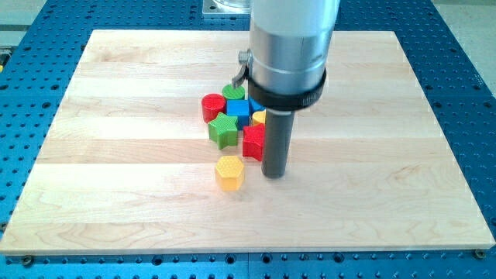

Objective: Push the yellow blocks right to the blue blocks

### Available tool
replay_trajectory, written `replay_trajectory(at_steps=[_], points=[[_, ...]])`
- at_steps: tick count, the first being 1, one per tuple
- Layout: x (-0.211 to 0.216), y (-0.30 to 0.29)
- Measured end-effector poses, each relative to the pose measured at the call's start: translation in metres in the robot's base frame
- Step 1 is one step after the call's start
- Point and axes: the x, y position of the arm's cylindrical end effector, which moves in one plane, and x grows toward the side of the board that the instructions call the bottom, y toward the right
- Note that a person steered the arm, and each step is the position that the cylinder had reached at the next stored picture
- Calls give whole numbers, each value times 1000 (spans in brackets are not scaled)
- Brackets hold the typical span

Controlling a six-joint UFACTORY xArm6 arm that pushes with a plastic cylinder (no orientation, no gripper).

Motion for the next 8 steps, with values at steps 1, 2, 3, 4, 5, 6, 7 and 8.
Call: replay_trajectory(at_steps=[1,2,3,4,5,6,7,8], points=[[-26,-15],[-33,-33],[12,-35],[64,-9],[73,-77],[65,-119],[45,-61],[32,-23]])
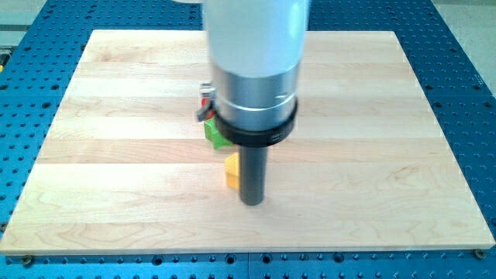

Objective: Push the yellow blocks right to the blue blocks

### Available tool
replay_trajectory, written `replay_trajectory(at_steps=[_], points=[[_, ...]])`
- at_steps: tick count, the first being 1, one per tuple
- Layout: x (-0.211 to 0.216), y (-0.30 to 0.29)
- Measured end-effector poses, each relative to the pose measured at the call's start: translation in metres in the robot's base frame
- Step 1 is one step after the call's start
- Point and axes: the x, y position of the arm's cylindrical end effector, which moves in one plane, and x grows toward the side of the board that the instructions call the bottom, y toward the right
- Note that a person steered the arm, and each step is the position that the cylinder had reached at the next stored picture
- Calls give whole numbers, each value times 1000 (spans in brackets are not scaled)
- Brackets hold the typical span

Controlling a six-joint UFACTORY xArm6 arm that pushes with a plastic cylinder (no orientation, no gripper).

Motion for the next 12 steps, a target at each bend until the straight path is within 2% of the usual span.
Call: replay_trajectory(at_steps=[1,2,4,5,6,7,9,10,12], points=[[6,-68],[-30,-23],[-52,63],[-102,86],[-104,103],[-81,100],[-106,100],[-78,94],[-119,86]])
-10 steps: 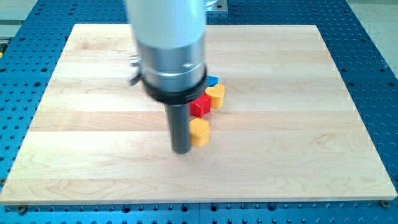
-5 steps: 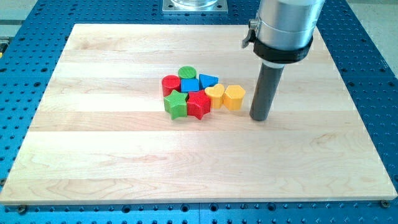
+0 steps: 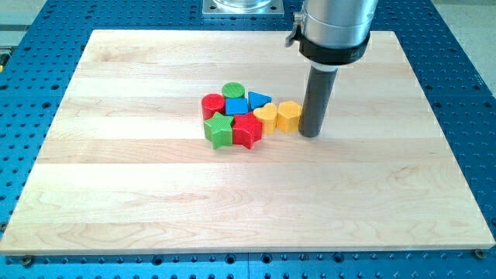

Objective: Push the yellow blocks right to the blue blocks

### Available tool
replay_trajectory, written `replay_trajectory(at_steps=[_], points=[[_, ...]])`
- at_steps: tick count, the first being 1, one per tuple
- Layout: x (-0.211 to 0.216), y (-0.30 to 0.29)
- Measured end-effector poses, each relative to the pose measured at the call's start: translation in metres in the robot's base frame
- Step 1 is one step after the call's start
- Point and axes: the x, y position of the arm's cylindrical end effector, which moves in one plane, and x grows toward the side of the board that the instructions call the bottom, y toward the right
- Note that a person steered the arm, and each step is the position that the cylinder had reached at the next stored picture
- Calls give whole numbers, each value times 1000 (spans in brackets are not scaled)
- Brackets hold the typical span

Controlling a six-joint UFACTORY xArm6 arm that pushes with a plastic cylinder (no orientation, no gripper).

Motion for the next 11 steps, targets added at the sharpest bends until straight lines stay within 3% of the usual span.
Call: replay_trajectory(at_steps=[1,4,7,11], points=[[39,0],[-38,-1],[-41,-35],[-31,-27]])
